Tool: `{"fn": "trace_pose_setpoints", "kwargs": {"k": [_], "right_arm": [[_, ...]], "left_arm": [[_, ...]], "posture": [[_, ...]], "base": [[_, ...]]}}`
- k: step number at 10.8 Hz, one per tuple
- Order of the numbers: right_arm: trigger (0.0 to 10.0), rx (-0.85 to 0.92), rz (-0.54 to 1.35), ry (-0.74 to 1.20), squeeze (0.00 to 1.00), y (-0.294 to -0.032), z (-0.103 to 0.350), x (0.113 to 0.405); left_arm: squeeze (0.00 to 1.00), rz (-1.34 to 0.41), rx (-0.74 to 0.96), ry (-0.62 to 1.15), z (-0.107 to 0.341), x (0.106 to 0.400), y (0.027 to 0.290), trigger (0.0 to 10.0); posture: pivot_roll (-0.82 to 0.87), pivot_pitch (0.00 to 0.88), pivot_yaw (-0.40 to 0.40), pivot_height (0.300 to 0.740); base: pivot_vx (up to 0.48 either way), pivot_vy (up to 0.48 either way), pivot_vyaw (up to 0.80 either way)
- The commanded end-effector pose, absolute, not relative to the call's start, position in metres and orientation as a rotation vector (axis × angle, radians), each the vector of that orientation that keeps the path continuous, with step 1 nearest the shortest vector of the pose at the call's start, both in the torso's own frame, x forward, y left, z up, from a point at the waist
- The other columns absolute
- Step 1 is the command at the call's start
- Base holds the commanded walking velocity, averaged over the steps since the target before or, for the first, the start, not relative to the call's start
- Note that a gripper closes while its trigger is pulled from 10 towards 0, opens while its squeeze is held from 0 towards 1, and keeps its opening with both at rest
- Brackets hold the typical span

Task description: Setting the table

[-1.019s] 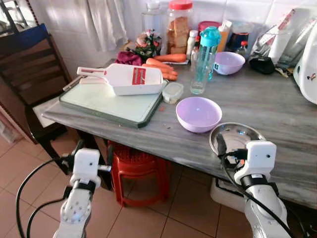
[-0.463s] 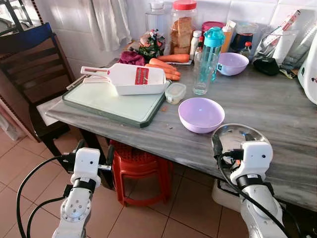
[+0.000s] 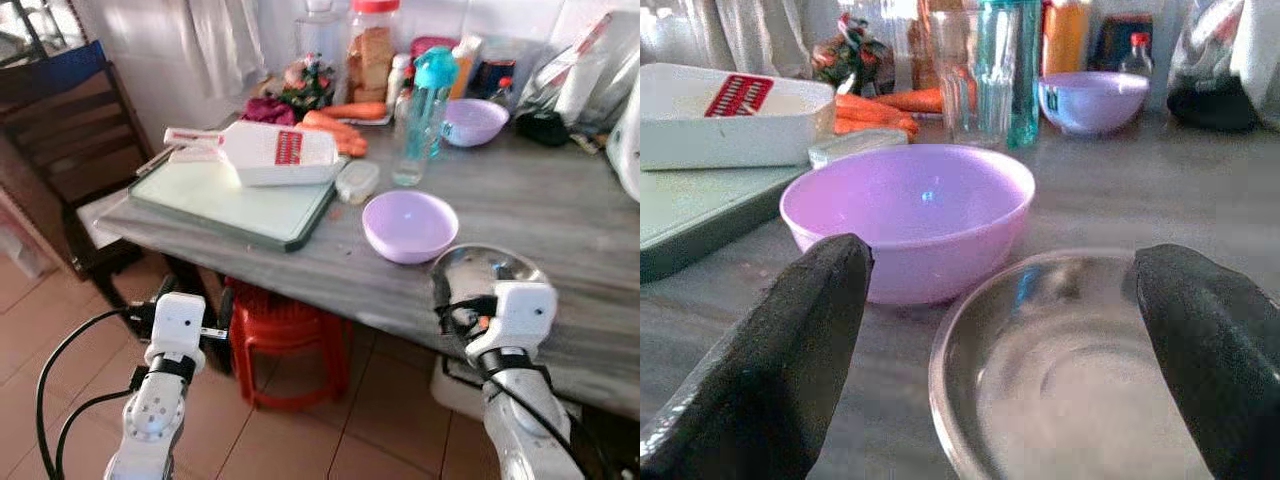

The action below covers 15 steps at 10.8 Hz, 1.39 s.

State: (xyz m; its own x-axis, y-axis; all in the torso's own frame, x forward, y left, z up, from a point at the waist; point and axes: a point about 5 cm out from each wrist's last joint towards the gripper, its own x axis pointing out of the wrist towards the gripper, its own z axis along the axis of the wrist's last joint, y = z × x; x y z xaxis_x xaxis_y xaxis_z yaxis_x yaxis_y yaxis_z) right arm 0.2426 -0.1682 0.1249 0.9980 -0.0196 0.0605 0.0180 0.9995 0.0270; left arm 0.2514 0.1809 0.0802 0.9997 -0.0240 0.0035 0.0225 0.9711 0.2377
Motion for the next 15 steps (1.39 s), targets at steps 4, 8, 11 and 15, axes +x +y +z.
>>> {"fn": "trace_pose_setpoints", "kwargs": {"k": [4, 8, 11, 15], "right_arm": [[10.0, 0.046, -0.020, -0.055, 0.00, -0.1695, 0.1255, 0.2447], [10.0, 0.056, -0.021, -0.048, 0.00, -0.1704, 0.1246, 0.2450], [10.0, 0.059, -0.027, -0.049, 0.00, -0.1718, 0.1249, 0.2461], [10.0, 0.062, -0.043, -0.043, 0.00, -0.1747, 0.1240, 0.2457]], "left_arm": [[0.00, -0.026, 0.243, 0.018, 0.0765, 0.2520, 0.1836, 10.0], [0.00, -0.030, 0.237, 0.018, 0.0756, 0.2526, 0.1830, 10.0], [0.00, -0.038, 0.240, 0.017, 0.0753, 0.2544, 0.1811, 10.0], [0.00, -0.049, 0.238, 0.018, 0.0746, 0.2547, 0.1790, 10.0]], "posture": [[0.01, 0.000, 0.060, 0.740], [0.01, 0.000, 0.062, 0.740], [0.01, 0.000, 0.065, 0.740], [0.00, 0.000, 0.065, 0.740]], "base": [[-0.280, 0.000, 0.00], [-0.339, 0.000, 0.00], [-0.337, 0.000, 0.00], [-0.338, 0.000, 0.00]]}}
